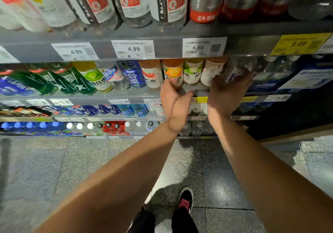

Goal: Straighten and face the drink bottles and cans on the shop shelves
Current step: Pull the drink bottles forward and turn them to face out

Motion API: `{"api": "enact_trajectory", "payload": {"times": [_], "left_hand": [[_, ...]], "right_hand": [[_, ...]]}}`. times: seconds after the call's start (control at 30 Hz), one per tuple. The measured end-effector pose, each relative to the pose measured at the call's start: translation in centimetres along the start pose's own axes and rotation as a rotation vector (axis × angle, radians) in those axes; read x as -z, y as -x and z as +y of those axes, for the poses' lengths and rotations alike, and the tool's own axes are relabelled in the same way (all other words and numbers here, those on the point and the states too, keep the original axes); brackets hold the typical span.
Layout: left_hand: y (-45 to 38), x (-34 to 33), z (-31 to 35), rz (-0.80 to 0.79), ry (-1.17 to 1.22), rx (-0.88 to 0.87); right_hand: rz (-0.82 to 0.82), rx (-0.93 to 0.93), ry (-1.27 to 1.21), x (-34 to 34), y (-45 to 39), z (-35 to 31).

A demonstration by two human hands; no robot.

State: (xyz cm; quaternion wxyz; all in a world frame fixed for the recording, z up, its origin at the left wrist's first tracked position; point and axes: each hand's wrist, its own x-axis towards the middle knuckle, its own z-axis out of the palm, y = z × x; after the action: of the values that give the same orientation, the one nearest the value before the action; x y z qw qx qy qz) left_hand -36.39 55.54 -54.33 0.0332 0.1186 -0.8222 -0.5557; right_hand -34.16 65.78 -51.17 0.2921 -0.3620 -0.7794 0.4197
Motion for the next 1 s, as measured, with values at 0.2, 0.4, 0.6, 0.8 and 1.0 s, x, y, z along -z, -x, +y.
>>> {"api": "enact_trajectory", "payload": {"times": [0.2, 0.4, 0.6, 0.8, 1.0], "left_hand": [[-2.9, 9.9, -2.6, 0.212, 0.02, -0.018], [-7.1, 18.7, -5.6, 0.328, 0.003, 0.005], [-10.8, 23.6, -7.7, 0.276, 0.0, -0.061], [-14.0, 24.7, -8.7, 0.249, 0.005, 0.032], [-15.0, 25.5, -9.6, 0.297, -0.022, -0.044]], "right_hand": [[-0.257, 0.171, -0.005, -4.9, 8.7, -4.4], [-0.519, 0.07, -0.108, -12.2, 16.5, -8.7], [-0.425, 0.003, -0.11, -18.3, 19.9, -11.7], [-0.208, -0.046, -0.246, -21.9, 21.2, -12.7], [-0.17, -0.001, -0.106, -24.0, 20.8, -12.6]]}}
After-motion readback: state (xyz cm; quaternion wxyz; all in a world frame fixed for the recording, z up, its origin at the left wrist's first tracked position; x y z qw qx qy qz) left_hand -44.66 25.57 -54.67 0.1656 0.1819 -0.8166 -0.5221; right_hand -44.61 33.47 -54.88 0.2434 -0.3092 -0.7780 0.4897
